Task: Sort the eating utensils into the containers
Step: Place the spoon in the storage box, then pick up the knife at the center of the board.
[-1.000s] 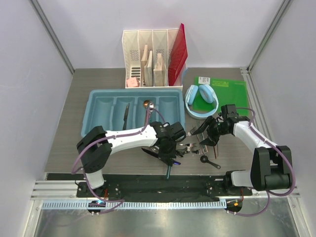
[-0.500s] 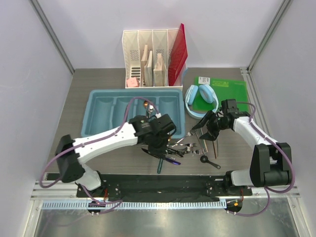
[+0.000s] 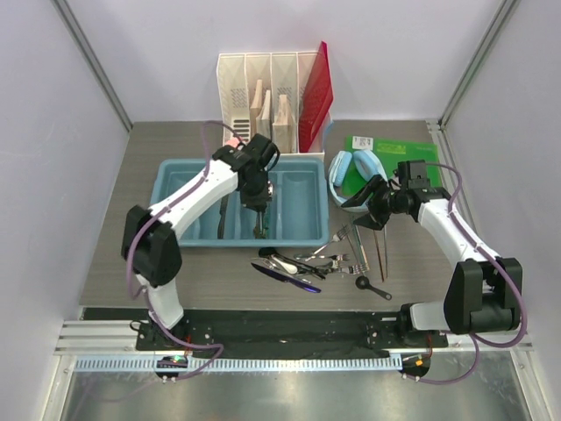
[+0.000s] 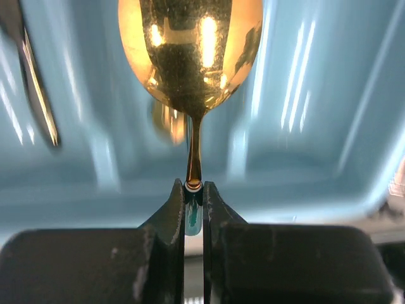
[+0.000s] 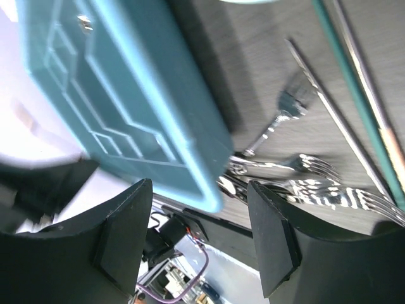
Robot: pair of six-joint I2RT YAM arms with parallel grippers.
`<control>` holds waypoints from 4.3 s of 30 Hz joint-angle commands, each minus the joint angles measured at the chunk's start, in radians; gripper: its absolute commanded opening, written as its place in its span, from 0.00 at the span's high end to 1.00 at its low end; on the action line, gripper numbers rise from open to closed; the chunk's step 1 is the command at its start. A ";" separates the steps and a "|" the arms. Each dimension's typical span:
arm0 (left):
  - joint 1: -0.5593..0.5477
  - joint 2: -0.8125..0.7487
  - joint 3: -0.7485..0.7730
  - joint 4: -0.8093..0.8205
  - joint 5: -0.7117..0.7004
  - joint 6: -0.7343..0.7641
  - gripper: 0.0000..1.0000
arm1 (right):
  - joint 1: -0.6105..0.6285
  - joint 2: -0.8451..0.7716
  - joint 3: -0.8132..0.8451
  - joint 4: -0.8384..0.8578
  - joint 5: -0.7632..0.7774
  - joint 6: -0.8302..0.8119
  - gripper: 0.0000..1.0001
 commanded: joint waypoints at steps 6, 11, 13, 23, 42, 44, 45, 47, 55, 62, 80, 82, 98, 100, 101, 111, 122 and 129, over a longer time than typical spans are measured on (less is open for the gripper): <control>0.133 0.234 0.180 0.034 0.141 0.120 1.00 | 0.000 -0.077 -0.009 0.018 -0.032 0.021 0.33; 0.136 0.273 0.183 0.048 0.147 0.152 1.00 | 0.000 -0.085 -0.035 0.013 -0.026 0.015 0.33; 0.136 0.288 0.186 0.045 0.167 0.170 1.00 | 0.001 -0.076 -0.041 0.015 -0.023 0.018 0.33; 0.136 0.285 0.123 0.087 0.189 0.166 0.77 | 0.001 -0.036 0.027 0.027 -0.035 0.022 0.33; -0.117 -0.406 -0.448 0.354 0.099 -0.159 0.51 | 0.018 -0.028 0.045 -0.011 0.022 0.047 0.34; -0.132 -0.468 -0.604 0.423 0.148 -0.227 0.51 | 0.023 -0.037 0.040 -0.011 0.052 0.059 0.34; -0.132 -0.526 -0.655 0.510 0.179 -0.250 0.49 | 0.024 -0.036 0.034 -0.011 0.057 0.062 0.34; -0.137 -0.578 -0.788 0.592 0.234 -0.328 0.47 | 0.027 -0.008 0.030 -0.049 0.048 0.091 0.34; -0.191 -0.634 -0.909 0.660 0.242 -0.445 0.46 | 0.081 -0.020 -0.006 -0.030 0.060 0.160 0.34; -0.247 -0.442 -0.845 0.712 0.230 -0.511 0.45 | 0.089 -0.032 -0.036 -0.036 0.039 0.131 0.33; -0.327 -0.173 -0.631 0.468 0.158 -0.822 0.48 | 0.080 -0.198 -0.182 -0.093 0.056 0.028 0.34; -0.346 -0.177 -0.627 0.463 0.113 -0.841 0.49 | 0.080 -0.215 -0.205 -0.093 0.048 0.028 0.34; -0.596 -0.086 -0.562 0.341 -0.164 -1.183 0.55 | 0.084 -0.332 -0.283 -0.178 0.077 -0.071 0.34; -0.615 -0.092 -0.575 0.313 -0.187 -1.224 0.55 | 0.087 -0.336 -0.289 -0.189 0.076 -0.079 0.34; -0.620 -0.095 -0.578 0.311 -0.215 -1.248 0.55 | 0.087 -0.339 -0.297 -0.189 0.076 -0.082 0.34; -0.642 -0.068 -0.543 0.267 -0.342 -1.260 0.55 | 0.109 -0.345 -0.308 -0.189 0.086 -0.094 0.34; -0.642 0.006 -0.454 0.190 -0.416 -1.243 0.55 | 0.130 -0.335 -0.297 -0.191 0.094 -0.094 0.34; -0.642 0.055 -0.420 0.149 -0.430 -1.244 0.55 | 0.141 -0.329 -0.294 -0.191 0.094 -0.096 0.34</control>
